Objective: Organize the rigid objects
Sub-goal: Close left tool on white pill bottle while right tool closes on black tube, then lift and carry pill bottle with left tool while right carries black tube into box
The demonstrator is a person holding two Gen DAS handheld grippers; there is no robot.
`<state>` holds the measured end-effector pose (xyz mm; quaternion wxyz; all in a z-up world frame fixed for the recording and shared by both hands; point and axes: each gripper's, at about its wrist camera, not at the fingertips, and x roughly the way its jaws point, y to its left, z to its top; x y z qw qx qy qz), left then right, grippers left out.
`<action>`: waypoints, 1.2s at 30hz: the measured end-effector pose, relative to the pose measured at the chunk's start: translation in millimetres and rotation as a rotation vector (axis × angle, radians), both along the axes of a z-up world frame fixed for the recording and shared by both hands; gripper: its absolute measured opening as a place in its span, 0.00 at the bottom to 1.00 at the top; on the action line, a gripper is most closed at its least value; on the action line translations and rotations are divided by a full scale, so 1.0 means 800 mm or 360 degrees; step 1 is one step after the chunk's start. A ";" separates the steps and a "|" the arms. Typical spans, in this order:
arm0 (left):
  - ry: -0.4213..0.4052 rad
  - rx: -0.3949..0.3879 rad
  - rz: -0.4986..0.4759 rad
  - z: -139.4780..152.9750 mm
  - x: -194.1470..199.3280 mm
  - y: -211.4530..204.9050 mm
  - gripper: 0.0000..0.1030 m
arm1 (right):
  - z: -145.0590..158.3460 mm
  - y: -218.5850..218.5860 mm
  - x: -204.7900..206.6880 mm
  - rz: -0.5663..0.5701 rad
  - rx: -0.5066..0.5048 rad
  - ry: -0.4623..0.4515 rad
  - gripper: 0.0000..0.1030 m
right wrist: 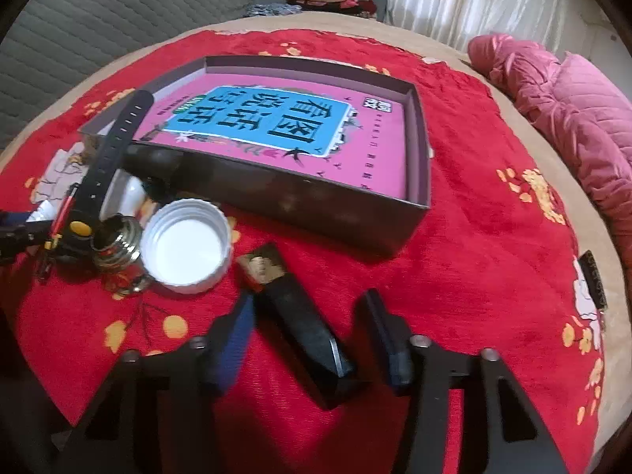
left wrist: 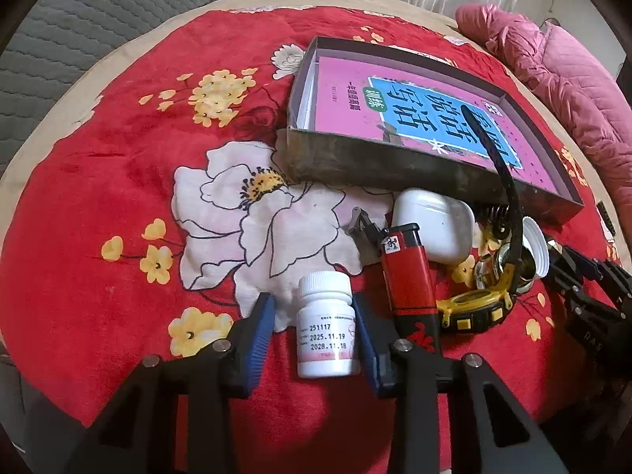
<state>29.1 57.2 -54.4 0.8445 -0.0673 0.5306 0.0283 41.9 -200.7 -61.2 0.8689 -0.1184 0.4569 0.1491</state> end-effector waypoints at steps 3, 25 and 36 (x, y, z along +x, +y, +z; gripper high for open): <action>-0.0011 -0.0016 0.0004 0.000 -0.002 0.001 0.35 | 0.000 0.001 -0.003 0.0015 0.0019 0.0007 0.35; -0.0112 -0.0183 -0.0023 0.012 -0.017 0.011 0.26 | 0.047 -0.030 -0.016 -0.0083 0.0611 0.0054 0.22; -0.0208 -0.0163 -0.0073 0.037 -0.012 -0.002 0.26 | 0.060 -0.032 -0.013 -0.0114 0.0636 -0.0054 0.22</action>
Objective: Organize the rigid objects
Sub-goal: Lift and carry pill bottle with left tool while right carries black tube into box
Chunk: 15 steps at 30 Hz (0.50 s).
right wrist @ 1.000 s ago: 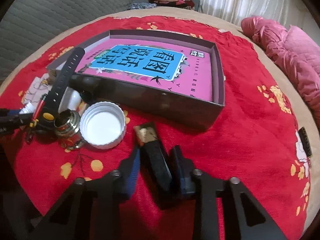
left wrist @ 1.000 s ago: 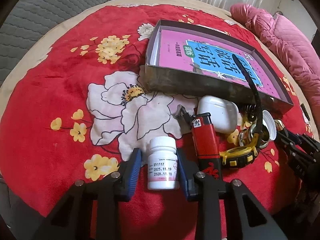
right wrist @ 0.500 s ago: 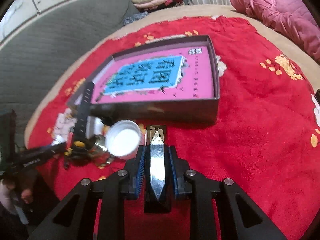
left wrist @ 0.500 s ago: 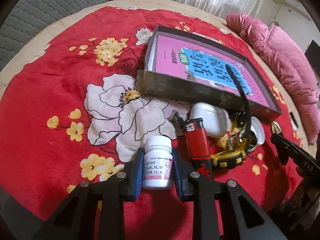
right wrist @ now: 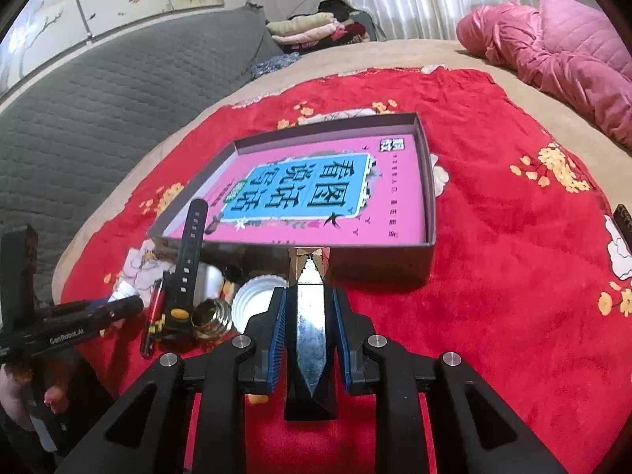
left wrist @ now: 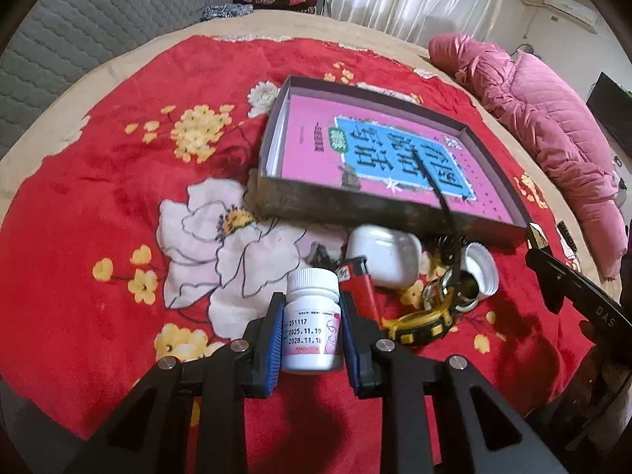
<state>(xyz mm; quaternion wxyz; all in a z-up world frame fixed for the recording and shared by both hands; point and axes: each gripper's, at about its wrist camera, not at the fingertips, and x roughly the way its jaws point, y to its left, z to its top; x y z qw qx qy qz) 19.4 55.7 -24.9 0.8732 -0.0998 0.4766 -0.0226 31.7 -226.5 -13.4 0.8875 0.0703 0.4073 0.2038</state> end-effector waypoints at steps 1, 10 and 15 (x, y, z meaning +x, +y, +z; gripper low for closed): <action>-0.0012 0.0007 -0.0001 0.002 0.002 0.000 0.26 | 0.002 -0.001 0.001 -0.0003 0.0008 -0.0010 0.22; -0.0107 -0.0015 0.0015 0.024 0.024 -0.001 0.26 | 0.013 -0.006 0.008 -0.0029 0.0083 -0.0082 0.22; -0.0151 -0.0030 0.0052 0.034 0.044 0.005 0.26 | 0.019 -0.015 0.018 -0.0074 0.0126 -0.0127 0.22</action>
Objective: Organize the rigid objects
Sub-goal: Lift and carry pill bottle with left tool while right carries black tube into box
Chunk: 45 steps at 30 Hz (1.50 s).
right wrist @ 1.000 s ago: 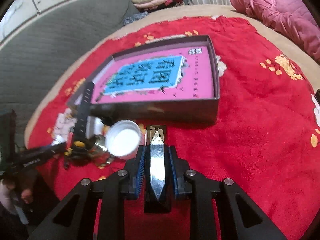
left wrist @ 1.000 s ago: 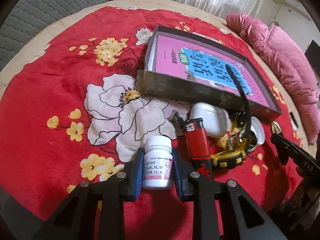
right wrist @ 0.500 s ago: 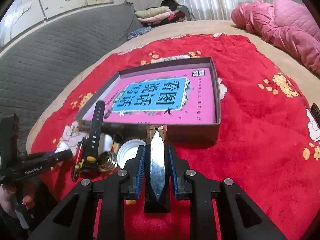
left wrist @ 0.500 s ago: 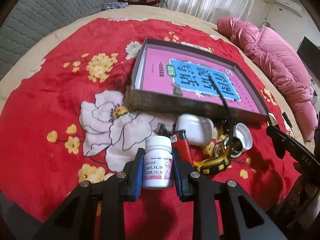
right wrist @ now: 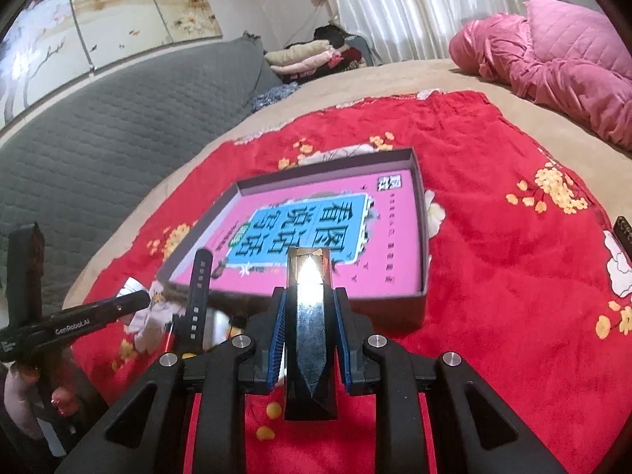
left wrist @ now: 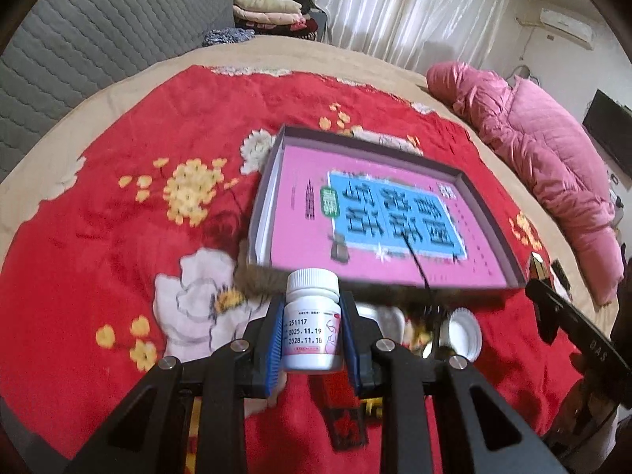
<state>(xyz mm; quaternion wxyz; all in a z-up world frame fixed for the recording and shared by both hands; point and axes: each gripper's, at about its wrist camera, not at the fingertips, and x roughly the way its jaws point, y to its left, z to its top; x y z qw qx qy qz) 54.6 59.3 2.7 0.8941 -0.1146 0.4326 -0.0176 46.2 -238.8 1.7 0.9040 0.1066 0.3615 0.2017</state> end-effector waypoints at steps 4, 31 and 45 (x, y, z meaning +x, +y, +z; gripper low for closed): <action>-0.0023 0.0007 0.0019 0.005 0.020 0.000 0.26 | 0.005 -0.005 0.011 -0.0028 0.0014 -0.0044 0.22; 0.0091 0.0194 0.0023 -0.023 0.114 -0.022 0.26 | -0.012 0.003 0.081 -0.0035 -0.0079 -0.0073 0.22; 0.0149 0.0242 -0.0027 -0.042 0.129 -0.027 0.26 | -0.021 0.004 0.090 -0.0051 -0.0090 -0.0021 0.22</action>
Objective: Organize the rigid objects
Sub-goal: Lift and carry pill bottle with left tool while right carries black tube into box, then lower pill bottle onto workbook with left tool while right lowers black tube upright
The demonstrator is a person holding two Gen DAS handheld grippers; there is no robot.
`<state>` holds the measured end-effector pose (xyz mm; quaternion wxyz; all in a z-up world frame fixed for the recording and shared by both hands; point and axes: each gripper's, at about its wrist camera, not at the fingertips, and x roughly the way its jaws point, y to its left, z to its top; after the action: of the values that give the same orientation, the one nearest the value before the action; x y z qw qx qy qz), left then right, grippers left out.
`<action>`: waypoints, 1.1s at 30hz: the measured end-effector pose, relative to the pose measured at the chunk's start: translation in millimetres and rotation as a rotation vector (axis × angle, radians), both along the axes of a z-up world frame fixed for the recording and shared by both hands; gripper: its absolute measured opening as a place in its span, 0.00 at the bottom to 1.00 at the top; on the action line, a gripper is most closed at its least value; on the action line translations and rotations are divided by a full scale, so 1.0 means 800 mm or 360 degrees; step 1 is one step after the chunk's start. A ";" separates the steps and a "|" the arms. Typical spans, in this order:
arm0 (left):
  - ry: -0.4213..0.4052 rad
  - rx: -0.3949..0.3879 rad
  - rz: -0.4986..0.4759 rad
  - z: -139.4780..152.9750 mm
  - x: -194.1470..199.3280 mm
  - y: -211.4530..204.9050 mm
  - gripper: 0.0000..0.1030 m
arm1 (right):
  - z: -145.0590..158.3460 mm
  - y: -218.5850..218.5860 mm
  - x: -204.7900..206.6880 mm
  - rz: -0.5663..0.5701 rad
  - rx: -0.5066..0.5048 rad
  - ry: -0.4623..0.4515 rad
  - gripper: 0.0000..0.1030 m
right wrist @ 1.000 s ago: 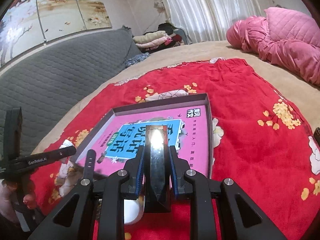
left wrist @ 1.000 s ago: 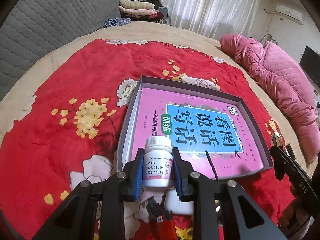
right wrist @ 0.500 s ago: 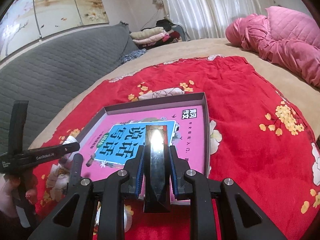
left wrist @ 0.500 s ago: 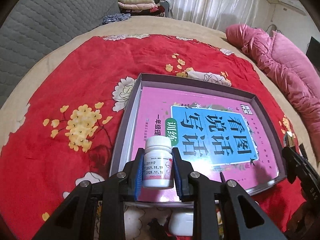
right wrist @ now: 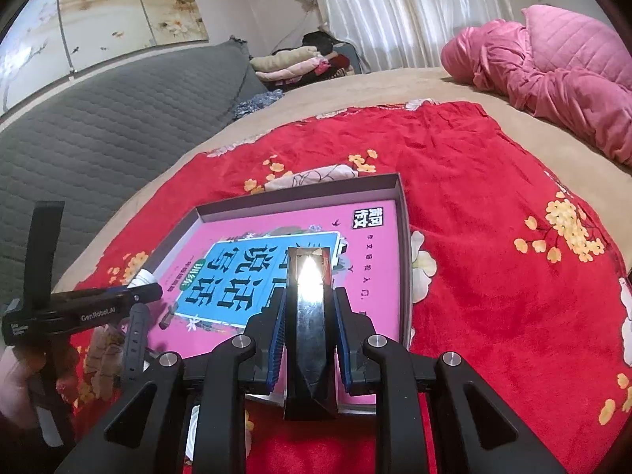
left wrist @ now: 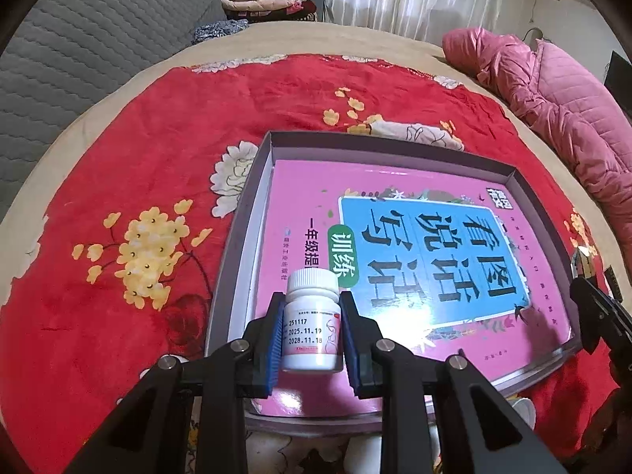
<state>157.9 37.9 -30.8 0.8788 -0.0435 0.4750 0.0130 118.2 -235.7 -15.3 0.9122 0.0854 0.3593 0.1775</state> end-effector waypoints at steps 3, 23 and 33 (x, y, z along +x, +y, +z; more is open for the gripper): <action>0.0011 -0.0003 -0.0013 -0.004 0.002 -0.001 0.26 | -0.003 0.001 0.002 -0.0008 -0.0015 0.0016 0.22; 0.0002 0.0088 -0.0021 -0.018 -0.001 -0.006 0.26 | -0.013 0.014 0.010 -0.0036 -0.0137 0.0029 0.22; 0.0005 0.0113 0.0010 -0.018 0.000 0.005 0.26 | -0.022 0.011 0.012 -0.0075 -0.0164 0.0072 0.22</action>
<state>157.9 42.0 -44.8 0.8790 -0.0138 0.4756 0.0328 128.0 -226.9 -33.1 0.9110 0.0506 0.3863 0.1351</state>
